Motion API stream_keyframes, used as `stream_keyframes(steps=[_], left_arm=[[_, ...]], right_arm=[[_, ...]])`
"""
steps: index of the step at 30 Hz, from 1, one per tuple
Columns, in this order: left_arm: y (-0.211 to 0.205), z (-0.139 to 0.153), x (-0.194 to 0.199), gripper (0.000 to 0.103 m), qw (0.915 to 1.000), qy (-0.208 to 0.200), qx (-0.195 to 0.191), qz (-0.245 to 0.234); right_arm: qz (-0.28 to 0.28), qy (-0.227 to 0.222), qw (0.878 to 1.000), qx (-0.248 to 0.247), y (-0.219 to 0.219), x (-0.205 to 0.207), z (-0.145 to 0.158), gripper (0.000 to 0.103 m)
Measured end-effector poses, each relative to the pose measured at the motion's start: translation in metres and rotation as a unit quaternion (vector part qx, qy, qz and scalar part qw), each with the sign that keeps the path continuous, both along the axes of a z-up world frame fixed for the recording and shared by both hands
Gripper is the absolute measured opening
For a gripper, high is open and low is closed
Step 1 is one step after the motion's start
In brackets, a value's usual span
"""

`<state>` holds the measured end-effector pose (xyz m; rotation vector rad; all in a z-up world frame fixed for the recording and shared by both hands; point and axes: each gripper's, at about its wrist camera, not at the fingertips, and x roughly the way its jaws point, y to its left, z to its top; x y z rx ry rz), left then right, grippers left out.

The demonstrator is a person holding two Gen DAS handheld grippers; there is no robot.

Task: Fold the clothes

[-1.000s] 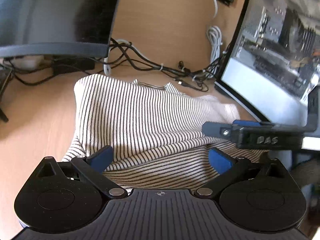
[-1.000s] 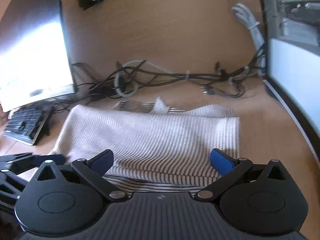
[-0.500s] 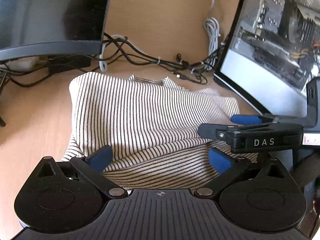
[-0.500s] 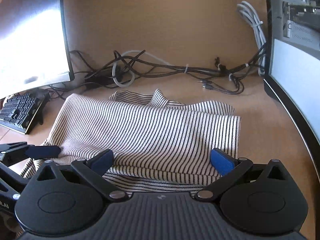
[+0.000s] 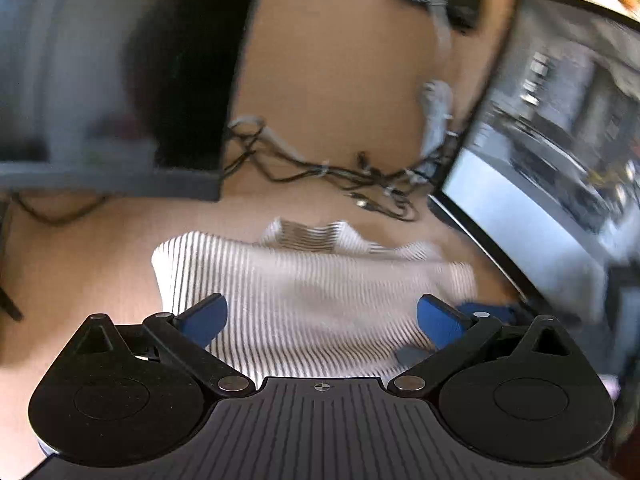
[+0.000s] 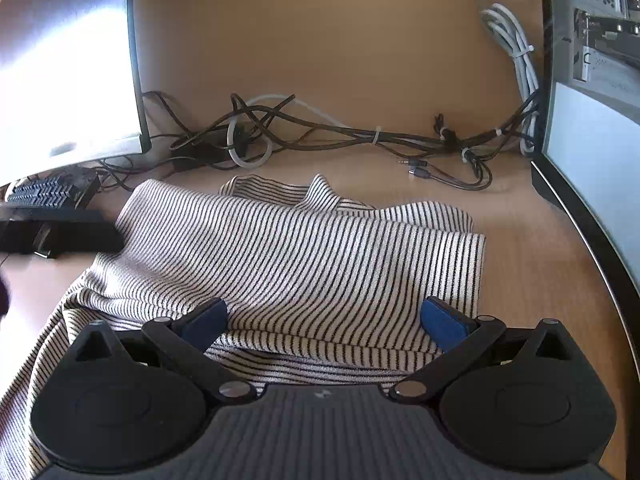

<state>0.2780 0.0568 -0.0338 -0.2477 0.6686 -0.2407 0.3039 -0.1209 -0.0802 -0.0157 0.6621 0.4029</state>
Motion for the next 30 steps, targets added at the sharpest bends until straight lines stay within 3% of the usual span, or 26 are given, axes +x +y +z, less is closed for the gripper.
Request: stream_keyframes(steps=[3, 12, 16, 17, 19, 21, 28, 29, 30], left_arm=[[0.010, -0.021, 0.021, 0.101, 0.9987, 0.042, -0.021, 0.018], [0.007, -0.023, 0.023, 0.102, 0.9992, 0.038, 0.010, -0.008], [0.012, -0.013, 0.014, 0.102, 0.9993, 0.037, -0.002, 0.011], [0.014, -0.011, 0.011, 0.102, 0.9992, 0.037, -0.006, 0.017], [0.017, -0.008, 0.006, 0.102, 0.9989, 0.037, -0.011, 0.025], [0.018, -0.006, 0.000, 0.102, 0.9988, 0.035, -0.016, 0.031], [0.007, 0.005, -0.016, 0.102, 0.9997, 0.016, -0.010, 0.014], [0.005, 0.006, -0.017, 0.102, 0.9998, 0.016, -0.006, 0.011], [0.003, 0.005, -0.017, 0.102, 0.9998, 0.018, -0.002, 0.012]], right_arm=[[0.001, 0.002, 1.000, -0.004, 0.001, 0.000, 0.000, 0.103], [0.009, 0.019, 0.999, -0.033, 0.003, 0.001, 0.014, 0.103], [-0.025, -0.018, 0.999, -0.036, -0.019, -0.010, 0.047, 0.101], [-0.037, -0.027, 0.998, -0.040, -0.025, -0.013, 0.053, 0.097], [-0.064, -0.026, 0.997, -0.044, -0.040, -0.012, 0.059, 0.075], [-0.092, -0.016, 0.995, -0.040, -0.053, -0.009, 0.060, 0.065], [-0.142, 0.038, 0.989, 0.013, -0.074, 0.014, 0.037, 0.059], [-0.142, 0.052, 0.988, 0.026, -0.074, 0.019, 0.032, 0.052], [-0.133, 0.064, 0.988, 0.043, -0.074, 0.023, 0.028, 0.029]])
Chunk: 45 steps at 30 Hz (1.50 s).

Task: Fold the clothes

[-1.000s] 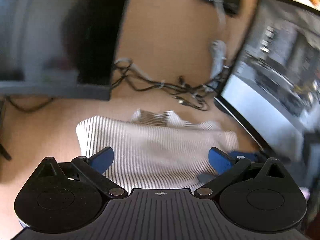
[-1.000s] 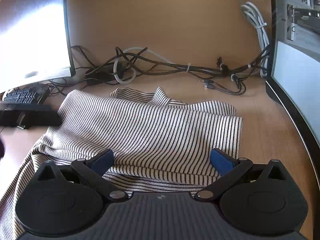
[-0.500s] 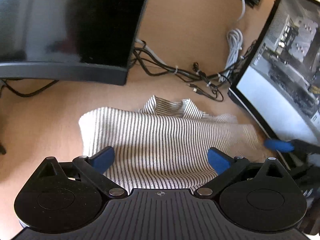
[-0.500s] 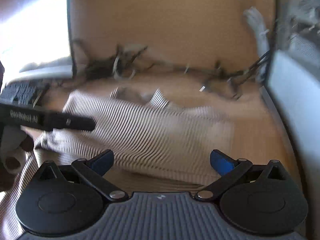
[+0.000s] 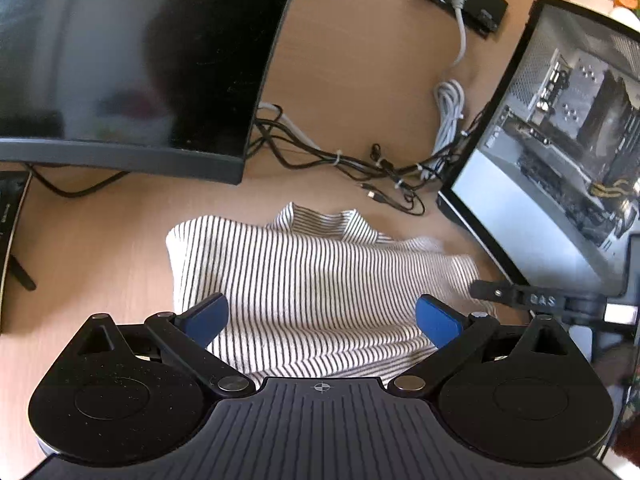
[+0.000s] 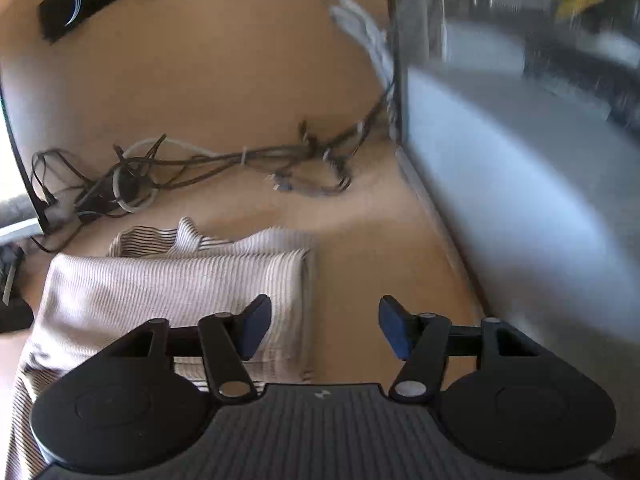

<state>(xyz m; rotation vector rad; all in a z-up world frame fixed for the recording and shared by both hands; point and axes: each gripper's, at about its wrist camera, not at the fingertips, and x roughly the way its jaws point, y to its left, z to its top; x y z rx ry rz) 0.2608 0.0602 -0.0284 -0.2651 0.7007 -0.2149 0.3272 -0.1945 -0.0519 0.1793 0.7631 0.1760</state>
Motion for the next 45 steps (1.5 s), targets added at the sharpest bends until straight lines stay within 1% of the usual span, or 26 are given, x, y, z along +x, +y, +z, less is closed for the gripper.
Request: stream_keyframes(steps=[1, 2, 3, 5, 7, 9, 10, 12, 14, 17, 18, 20, 21, 23, 25, 26, 28, 30, 31, 34, 37, 38, 40, 42, 45], left_arm=[[0.000, -0.001, 0.000, 0.102, 1.0000, 0.002, 0.001, 0.003], [0.000, -0.001, 0.001, 0.103, 1.0000, 0.005, 0.001, 0.006], [0.001, -0.002, 0.002, 0.103, 0.9999, 0.008, 0.001, 0.009], [0.003, -0.002, 0.003, 0.103, 0.9998, 0.011, 0.000, 0.016], [0.004, -0.002, 0.004, 0.103, 0.9997, 0.010, -0.003, 0.020], [0.004, -0.003, 0.006, 0.103, 0.9997, 0.009, -0.005, 0.022], [0.004, -0.003, 0.007, 0.103, 0.9997, 0.008, -0.004, 0.022], [0.003, -0.007, 0.009, 0.103, 0.9997, 0.012, 0.001, 0.022], [0.004, -0.014, 0.014, 0.103, 0.9994, 0.023, 0.013, 0.023], [0.008, -0.025, 0.023, 0.103, 0.9962, 0.038, 0.063, 0.047], [0.013, -0.027, 0.026, 0.103, 0.9951, 0.044, 0.069, 0.056], [0.026, -0.031, 0.033, 0.103, 0.9940, 0.057, 0.056, 0.074], [0.030, -0.030, 0.035, 0.103, 0.9941, 0.058, 0.046, 0.079], [0.036, -0.025, 0.037, 0.103, 0.9946, 0.052, 0.026, 0.086], [0.035, -0.020, 0.036, 0.103, 0.9946, 0.051, 0.025, 0.088], [0.033, -0.017, 0.035, 0.103, 0.9943, 0.052, 0.027, 0.089], [0.027, -0.011, 0.032, 0.103, 0.9924, 0.064, 0.052, 0.091], [0.021, -0.007, 0.027, 0.103, 0.9895, 0.075, 0.080, 0.095], [0.020, -0.004, 0.024, 0.103, 0.9884, 0.078, 0.087, 0.097], [0.024, 0.002, 0.014, 0.103, 0.9871, 0.089, 0.081, 0.105], [0.030, 0.007, 0.005, 0.103, 0.9865, 0.092, 0.071, 0.116], [0.032, 0.007, 0.003, 0.103, 0.9862, 0.093, 0.070, 0.118], [0.037, 0.008, -0.002, 0.103, 0.9861, 0.092, 0.061, 0.124], [0.045, 0.012, -0.009, 0.103, 0.9876, 0.087, 0.034, 0.126], [0.065, 0.024, -0.027, 0.103, 0.9911, 0.060, -0.033, 0.114]], right_arm=[[0.016, 0.005, 1.000, 0.015, 0.004, 0.003, -0.001, 0.013], [0.035, -0.004, 0.999, 0.012, 0.012, 0.003, 0.003, 0.011], [0.056, -0.023, 0.998, 0.000, 0.020, 0.003, 0.011, 0.005], [0.086, -0.065, 0.994, -0.017, 0.032, 0.003, 0.034, 0.004], [0.093, -0.103, 0.990, -0.021, 0.033, 0.005, 0.059, 0.004], [0.090, -0.128, 0.987, -0.036, 0.031, 0.010, 0.070, 0.004], [0.084, -0.128, 0.987, -0.043, 0.029, 0.014, 0.069, 0.004], [0.070, -0.106, 0.990, -0.052, 0.022, 0.022, 0.054, 0.004], [0.062, -0.058, 0.994, -0.063, 0.018, 0.027, 0.022, 0.004], [0.054, -0.016, 0.996, -0.068, 0.011, 0.023, -0.017, 0.004], [0.054, -0.009, 0.996, -0.070, 0.009, 0.021, -0.021, 0.004], [0.058, -0.011, 0.995, -0.078, 0.008, 0.020, -0.011, 0.005], [0.059, -0.019, 0.994, -0.087, 0.009, 0.019, -0.002, 0.008], [0.068, -0.045, 0.993, -0.090, 0.014, 0.022, 0.018, 0.016], [0.086, -0.060, 0.992, -0.062, 0.024, 0.034, 0.032, 0.035], [0.097, -0.060, 0.992, -0.045, 0.030, 0.042, 0.034, 0.036], [0.125, -0.051, 0.991, -0.022, 0.048, 0.061, 0.029, 0.038], [0.148, -0.043, 0.988, -0.024, 0.070, 0.080, 0.016, 0.039], [0.156, -0.035, 0.987, -0.028, 0.079, 0.089, 0.007, 0.039], [0.173, -0.005, 0.984, -0.034, 0.097, 0.113, -0.018, 0.039], [0.185, 0.009, 0.982, -0.032, 0.105, 0.116, -0.032, 0.040], [0.188, 0.010, 0.982, -0.032, 0.108, 0.117, -0.035, 0.039], [0.195, 0.013, 0.980, -0.027, 0.111, 0.119, -0.033, 0.009], [0.196, 0.000, 0.980, -0.018, 0.110, 0.114, -0.021, 0.007], [0.203, -0.029, 0.979, 0.016, 0.092, 0.088, 0.014, 0.005]])
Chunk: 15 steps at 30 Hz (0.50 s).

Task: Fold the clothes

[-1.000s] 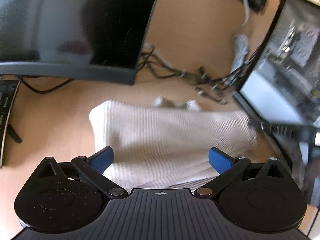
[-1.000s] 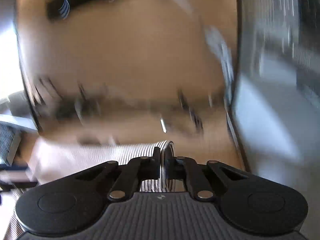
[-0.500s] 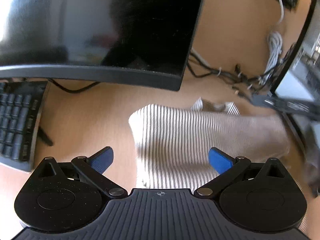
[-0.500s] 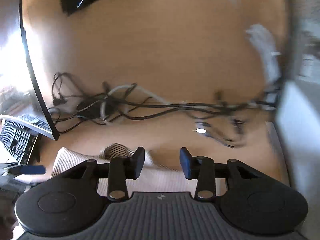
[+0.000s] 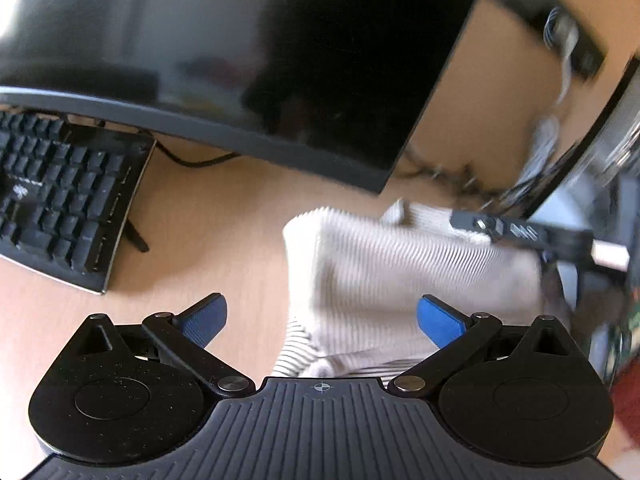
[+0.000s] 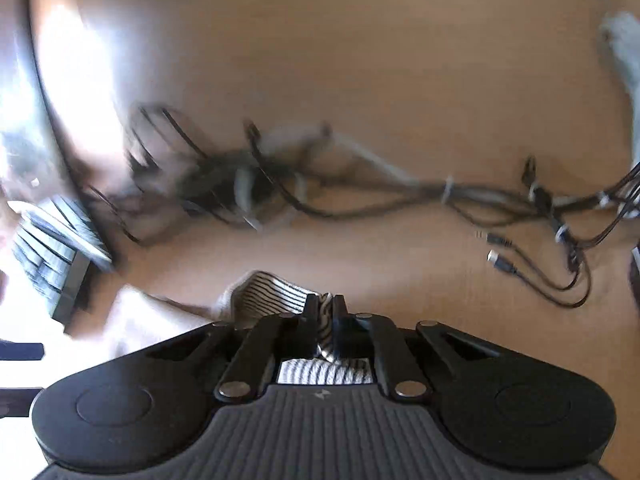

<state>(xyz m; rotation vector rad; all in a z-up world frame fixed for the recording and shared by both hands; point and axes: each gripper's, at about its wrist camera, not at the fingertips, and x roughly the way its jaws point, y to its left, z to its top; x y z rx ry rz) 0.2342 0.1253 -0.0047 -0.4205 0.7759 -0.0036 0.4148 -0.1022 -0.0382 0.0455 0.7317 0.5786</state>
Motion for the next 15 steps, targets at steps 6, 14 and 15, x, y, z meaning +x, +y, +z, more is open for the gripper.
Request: stream_keyframes(steps=[6, 14, 15], left_arm=[[0.027, 0.018, -0.022, 0.103, 0.9958, -0.060, -0.054, -0.043], [-0.006, 0.023, -0.011, 0.103, 0.9891, -0.059, -0.027, -0.132], [-0.013, 0.020, -0.011, 0.102, 0.9879, -0.051, -0.016, -0.146]], right_arm=[[0.029, 0.020, 0.999, 0.040, -0.028, -0.113, 0.033, 0.005], [0.022, 0.099, 0.995, -0.007, -0.023, -0.220, -0.027, 0.004], [0.027, 0.090, 0.996, -0.013, -0.020, -0.227, -0.023, 0.006]])
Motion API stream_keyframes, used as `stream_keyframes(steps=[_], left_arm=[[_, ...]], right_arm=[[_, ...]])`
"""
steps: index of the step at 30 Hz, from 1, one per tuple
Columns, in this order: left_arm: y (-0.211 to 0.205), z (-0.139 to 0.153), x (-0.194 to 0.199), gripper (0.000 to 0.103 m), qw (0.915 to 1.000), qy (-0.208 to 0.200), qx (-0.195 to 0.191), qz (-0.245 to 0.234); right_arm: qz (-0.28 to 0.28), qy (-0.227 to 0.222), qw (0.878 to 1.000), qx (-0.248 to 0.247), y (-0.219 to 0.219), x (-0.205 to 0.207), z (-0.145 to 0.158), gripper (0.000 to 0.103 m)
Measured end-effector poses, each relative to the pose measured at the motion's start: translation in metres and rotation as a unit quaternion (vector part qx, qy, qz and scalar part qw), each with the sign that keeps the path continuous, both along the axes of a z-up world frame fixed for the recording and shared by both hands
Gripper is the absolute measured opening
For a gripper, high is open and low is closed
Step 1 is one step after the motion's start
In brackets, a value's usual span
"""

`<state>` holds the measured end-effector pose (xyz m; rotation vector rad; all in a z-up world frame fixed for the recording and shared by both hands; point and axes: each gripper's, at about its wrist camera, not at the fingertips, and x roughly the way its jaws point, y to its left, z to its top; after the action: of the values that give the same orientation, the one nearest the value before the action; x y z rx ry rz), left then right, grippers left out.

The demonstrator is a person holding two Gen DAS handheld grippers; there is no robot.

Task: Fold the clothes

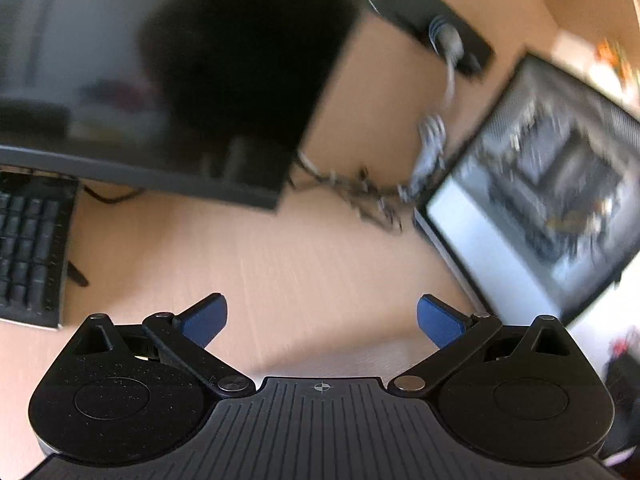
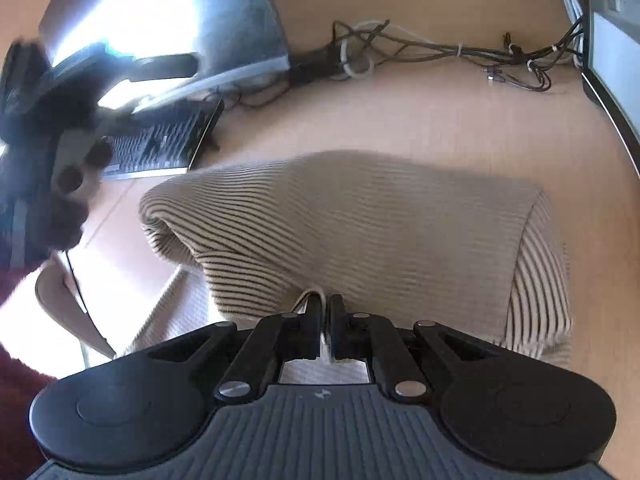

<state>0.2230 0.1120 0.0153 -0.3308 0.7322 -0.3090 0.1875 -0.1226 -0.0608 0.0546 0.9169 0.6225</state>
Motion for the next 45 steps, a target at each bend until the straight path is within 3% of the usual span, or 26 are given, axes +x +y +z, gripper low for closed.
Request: stream_keyframes(steps=[3, 5, 6, 7, 12, 14, 16, 21, 22, 23, 25, 26, 30, 35, 40, 45], left_arm=[[-0.008, -0.010, -0.010, 0.098, 0.9972, 0.022, 0.057, -0.044], [-0.004, -0.015, -0.020, 0.098, 0.9942, 0.034, 0.085, -0.056], [0.002, -0.016, -0.023, 0.098, 0.9939, 0.043, 0.084, -0.057], [0.009, -0.017, -0.026, 0.098, 0.9940, 0.052, 0.075, -0.061], [0.027, -0.018, -0.025, 0.103, 0.9927, 0.089, -0.019, -0.079], [0.033, -0.028, -0.014, 0.103, 0.9844, 0.134, -0.095, -0.062], [0.035, -0.041, -0.005, 0.103, 0.9750, 0.170, -0.137, -0.039], [0.022, -0.068, 0.013, 0.102, 0.9667, 0.216, -0.136, -0.009], [0.020, -0.071, 0.015, 0.098, 0.9660, 0.219, -0.138, -0.007], [0.018, -0.074, 0.017, 0.094, 0.9652, 0.221, -0.140, -0.005], [0.015, -0.079, 0.024, 0.080, 0.9650, 0.220, -0.142, 0.002], [0.013, -0.081, 0.031, 0.071, 0.9668, 0.212, -0.142, 0.007], [0.014, -0.085, 0.074, 0.064, 0.9731, 0.191, -0.123, 0.036], [0.012, -0.053, 0.109, 0.053, 0.9853, 0.137, -0.099, 0.027], [0.003, -0.027, 0.081, 0.053, 0.9907, 0.099, -0.092, -0.015], [0.009, -0.037, 0.044, 0.052, 0.9892, 0.109, -0.093, -0.033]], right_arm=[[0.009, -0.051, 0.999, 0.004, -0.008, -0.019, 0.034, 0.012], [-0.024, -0.080, 0.996, 0.014, -0.028, -0.022, 0.059, 0.038], [-0.051, -0.090, 0.994, 0.019, -0.040, -0.021, 0.067, 0.060], [-0.081, -0.092, 0.992, 0.025, -0.052, -0.018, 0.072, 0.068], [-0.177, -0.031, 0.982, 0.061, -0.092, 0.007, 0.056, 0.068], [-0.184, -0.009, 0.981, 0.063, -0.092, 0.017, 0.041, 0.068], [-0.188, 0.012, 0.980, 0.062, -0.089, 0.028, 0.026, 0.068], [-0.159, 0.051, 0.984, 0.058, -0.065, 0.048, -0.002, 0.069], [-0.149, 0.050, 0.986, 0.053, -0.059, 0.050, -0.004, 0.068], [-0.136, 0.042, 0.989, 0.044, -0.054, 0.051, -0.005, 0.063], [-0.123, 0.036, 0.991, 0.042, -0.052, 0.061, -0.008, 0.040], [-0.124, 0.041, 0.990, 0.050, -0.055, 0.069, -0.012, 0.038], [-0.123, 0.022, 0.990, 0.058, -0.056, 0.120, -0.012, 0.029], [-0.132, -0.018, 0.988, 0.084, -0.057, 0.164, 0.015, 0.024], [-0.128, -0.037, 0.986, 0.103, -0.071, 0.144, 0.039, 0.024], [-0.117, -0.029, 0.988, 0.094, -0.077, 0.111, 0.032, 0.024]])
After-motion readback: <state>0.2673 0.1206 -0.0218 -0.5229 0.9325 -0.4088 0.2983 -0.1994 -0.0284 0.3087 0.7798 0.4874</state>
